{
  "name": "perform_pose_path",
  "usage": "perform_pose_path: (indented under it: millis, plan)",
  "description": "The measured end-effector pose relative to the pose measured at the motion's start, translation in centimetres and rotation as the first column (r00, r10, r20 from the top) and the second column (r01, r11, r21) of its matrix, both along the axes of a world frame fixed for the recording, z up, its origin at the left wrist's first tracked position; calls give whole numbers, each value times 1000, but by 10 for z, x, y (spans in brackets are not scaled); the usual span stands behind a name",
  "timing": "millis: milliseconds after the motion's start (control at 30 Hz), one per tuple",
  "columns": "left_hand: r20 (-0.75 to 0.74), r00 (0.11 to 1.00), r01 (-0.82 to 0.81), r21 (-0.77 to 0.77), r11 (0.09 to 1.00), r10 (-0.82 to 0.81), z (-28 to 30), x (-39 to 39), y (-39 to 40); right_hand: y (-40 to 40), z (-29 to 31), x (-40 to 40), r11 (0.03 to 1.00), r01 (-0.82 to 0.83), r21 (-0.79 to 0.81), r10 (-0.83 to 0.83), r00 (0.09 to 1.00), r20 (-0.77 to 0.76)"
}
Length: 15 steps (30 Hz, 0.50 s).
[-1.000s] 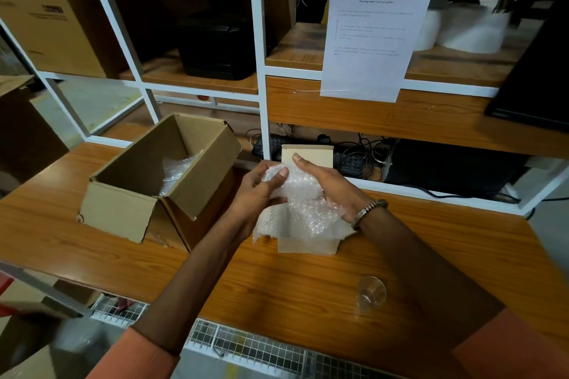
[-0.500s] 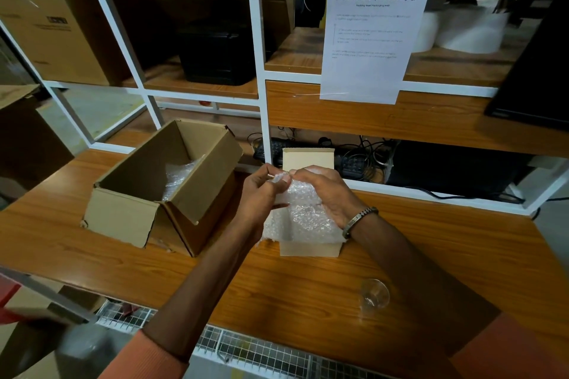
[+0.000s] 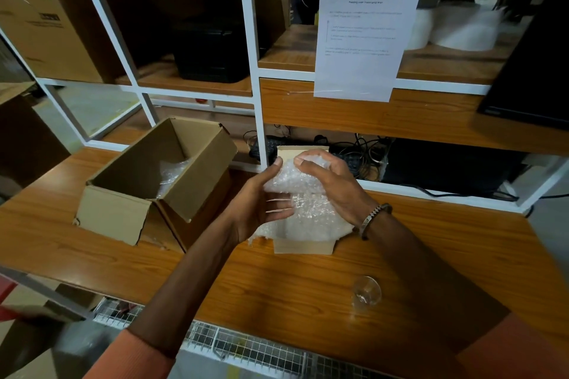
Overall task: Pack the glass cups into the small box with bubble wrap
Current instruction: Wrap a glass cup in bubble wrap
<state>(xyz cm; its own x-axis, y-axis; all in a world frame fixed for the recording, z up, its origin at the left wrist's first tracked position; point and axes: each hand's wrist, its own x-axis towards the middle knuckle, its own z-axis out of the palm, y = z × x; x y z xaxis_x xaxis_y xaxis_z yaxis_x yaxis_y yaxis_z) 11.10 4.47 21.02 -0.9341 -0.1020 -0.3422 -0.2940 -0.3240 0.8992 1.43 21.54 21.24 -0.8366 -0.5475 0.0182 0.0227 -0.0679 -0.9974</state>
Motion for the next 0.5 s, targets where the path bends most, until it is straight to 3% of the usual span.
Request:
perform_pose_path:
  millis: [300, 433, 500]
  plan:
    - [-145, 987, -61, 61, 996, 69, -6, -3, 4, 21, -6, -16, 973, -204, 104, 170, 948, 268]
    - [-107, 993, -61, -43, 997, 56, -16, -2, 3, 25, -16, -19, 943, -241, 231, 155, 929, 338]
    - [-92, 995, -44, -91, 995, 35, -23, -2, 4, 25, -20, -19, 953, -211, 216, 124, 925, 360]
